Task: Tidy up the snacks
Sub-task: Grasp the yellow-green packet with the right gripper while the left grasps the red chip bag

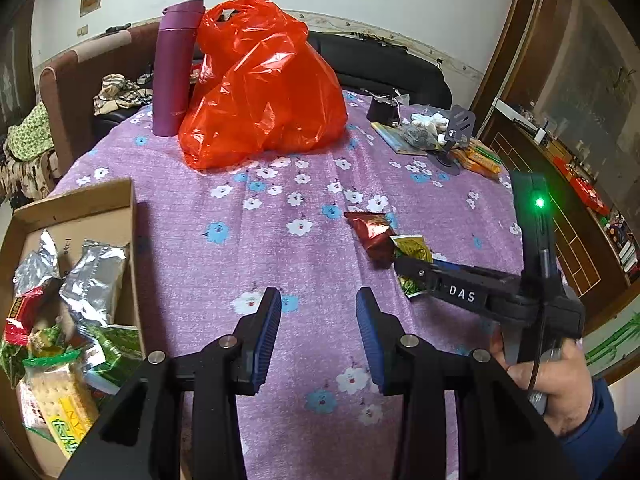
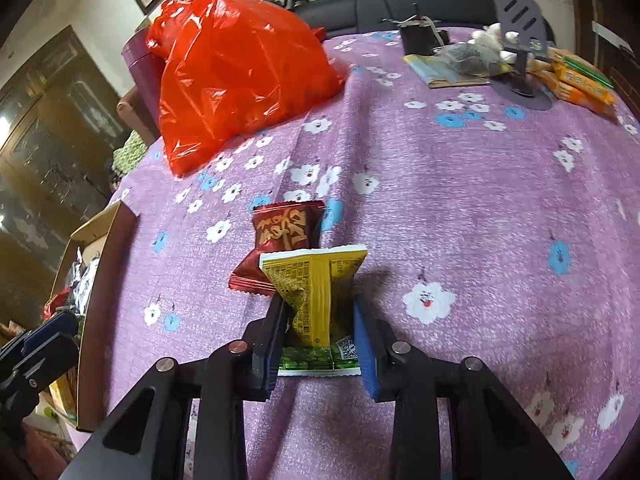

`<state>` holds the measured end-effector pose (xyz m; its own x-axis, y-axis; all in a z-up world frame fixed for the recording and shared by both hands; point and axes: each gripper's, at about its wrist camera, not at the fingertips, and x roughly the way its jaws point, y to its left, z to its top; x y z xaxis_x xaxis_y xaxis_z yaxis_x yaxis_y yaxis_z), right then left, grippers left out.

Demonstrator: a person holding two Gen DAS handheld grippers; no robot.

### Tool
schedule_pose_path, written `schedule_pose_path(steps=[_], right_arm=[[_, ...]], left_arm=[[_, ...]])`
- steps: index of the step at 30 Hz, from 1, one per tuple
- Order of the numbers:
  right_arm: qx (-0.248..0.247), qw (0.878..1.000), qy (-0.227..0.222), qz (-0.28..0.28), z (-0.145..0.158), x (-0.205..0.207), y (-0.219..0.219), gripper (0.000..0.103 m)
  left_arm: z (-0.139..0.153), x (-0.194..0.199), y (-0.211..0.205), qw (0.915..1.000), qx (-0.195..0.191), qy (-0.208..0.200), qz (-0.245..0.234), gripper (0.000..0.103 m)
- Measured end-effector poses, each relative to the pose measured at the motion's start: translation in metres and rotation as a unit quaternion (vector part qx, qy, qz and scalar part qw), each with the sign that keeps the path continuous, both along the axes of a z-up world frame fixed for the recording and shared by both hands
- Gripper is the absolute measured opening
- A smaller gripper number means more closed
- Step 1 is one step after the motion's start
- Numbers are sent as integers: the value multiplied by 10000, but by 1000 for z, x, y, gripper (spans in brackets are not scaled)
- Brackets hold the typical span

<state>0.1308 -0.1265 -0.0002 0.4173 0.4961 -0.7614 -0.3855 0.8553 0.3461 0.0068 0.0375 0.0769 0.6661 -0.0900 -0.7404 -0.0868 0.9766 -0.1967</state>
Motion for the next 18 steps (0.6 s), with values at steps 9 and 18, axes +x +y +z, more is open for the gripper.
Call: schedule_pose_path(steps=[9,18], right_arm=[[437,9968,58,-668,16,-22,-35,24],[859,9899,104,-1123,4,-30,-72,24]], left_arm=[[8,34,-25,9998,-53,131,-124,38],[-24,109,-54,9973,87,705,-176,38]])
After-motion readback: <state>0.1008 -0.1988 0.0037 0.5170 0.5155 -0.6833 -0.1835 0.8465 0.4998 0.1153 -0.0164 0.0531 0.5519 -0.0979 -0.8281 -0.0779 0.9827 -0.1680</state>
